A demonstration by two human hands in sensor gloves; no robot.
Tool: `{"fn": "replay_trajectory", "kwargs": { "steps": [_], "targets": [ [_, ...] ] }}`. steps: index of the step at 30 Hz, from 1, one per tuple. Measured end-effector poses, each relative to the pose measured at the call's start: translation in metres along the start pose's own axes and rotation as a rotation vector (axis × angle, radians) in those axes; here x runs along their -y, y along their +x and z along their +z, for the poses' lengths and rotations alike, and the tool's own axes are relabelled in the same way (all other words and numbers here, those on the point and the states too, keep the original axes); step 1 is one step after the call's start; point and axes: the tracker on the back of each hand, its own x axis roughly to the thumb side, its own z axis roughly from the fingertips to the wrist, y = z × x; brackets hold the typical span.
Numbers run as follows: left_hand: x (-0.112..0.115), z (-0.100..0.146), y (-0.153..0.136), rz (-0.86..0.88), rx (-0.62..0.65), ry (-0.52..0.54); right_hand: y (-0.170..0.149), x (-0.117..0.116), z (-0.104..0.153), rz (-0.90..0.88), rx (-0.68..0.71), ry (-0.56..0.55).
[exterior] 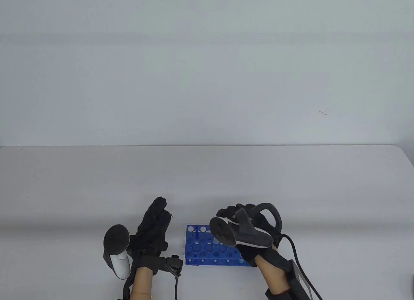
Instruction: Press a plastic transfer pipette bulb to move liquid between test tubes
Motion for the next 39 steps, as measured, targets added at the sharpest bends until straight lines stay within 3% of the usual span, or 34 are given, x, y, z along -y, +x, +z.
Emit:
{"fn": "replay_trajectory", "kwargs": {
  "steps": [23, 39],
  "targets": [
    [0.0, 0.0, 0.0, 0.004, 0.001, 0.0, 0.016, -0.019, -0.005, 0.177, 0.027, -0.136],
    [0.0, 0.0, 0.0, 0.003, 0.001, -0.001, 0.009, -0.016, -0.003, 0.144, 0.018, -0.152]
  ]
}}
